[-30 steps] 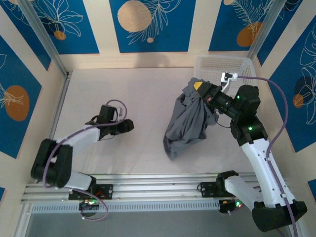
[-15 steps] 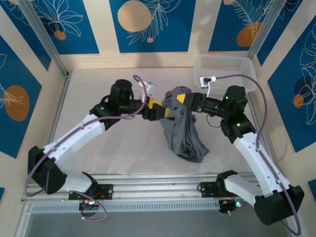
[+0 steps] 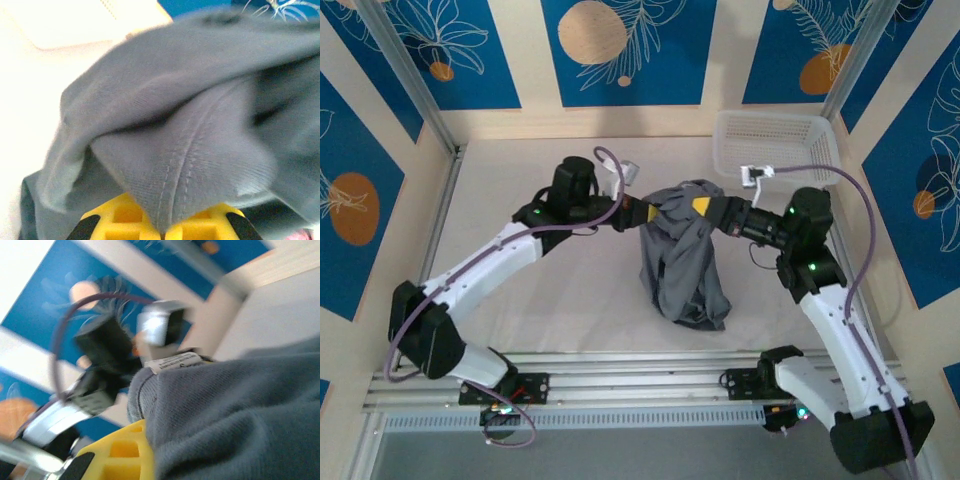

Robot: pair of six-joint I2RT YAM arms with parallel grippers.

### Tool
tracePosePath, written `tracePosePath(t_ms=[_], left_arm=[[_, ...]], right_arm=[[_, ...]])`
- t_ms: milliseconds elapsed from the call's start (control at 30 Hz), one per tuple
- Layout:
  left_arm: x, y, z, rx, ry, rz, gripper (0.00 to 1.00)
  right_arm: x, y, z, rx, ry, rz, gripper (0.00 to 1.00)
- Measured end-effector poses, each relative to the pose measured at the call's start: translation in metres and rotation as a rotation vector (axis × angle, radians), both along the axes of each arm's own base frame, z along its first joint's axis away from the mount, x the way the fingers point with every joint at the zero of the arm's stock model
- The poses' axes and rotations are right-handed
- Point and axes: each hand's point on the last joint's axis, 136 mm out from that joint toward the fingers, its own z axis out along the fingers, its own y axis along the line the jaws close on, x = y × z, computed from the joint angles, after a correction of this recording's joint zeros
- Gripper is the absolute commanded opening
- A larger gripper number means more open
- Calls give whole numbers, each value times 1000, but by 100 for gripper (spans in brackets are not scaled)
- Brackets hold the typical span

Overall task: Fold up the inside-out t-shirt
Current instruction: Turn the T-shirt inside out at the center of the table.

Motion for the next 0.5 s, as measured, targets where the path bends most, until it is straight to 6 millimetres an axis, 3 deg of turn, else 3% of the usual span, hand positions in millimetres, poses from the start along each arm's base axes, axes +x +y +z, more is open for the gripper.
tracePosePath(t_ms=[100, 200, 267, 333, 367, 433, 500], left_arm=[[-5, 16, 22, -37, -34, 28, 0], [-16, 26, 38, -58, -64, 33, 0], [-22, 28, 38, -58, -66, 26, 0], [-23, 29, 31, -51, -52, 25, 0], [-23, 29, 26, -47, -42, 24, 0], [-25, 28, 13, -35, -12, 9, 0], [-28, 25, 0, -23, 19, -13, 0]], right_arm=[[19, -34, -55, -3, 107, -148, 3], [26, -54, -130, -17, 282, -242, 27], [19, -54, -164, -30, 374, -250, 42], [15, -54, -172, -41, 391, -256, 47], [12, -54, -167, -50, 358, -262, 48], [7, -51, -149, -79, 248, -267, 51], [-6, -34, -121, -153, 49, -227, 56]])
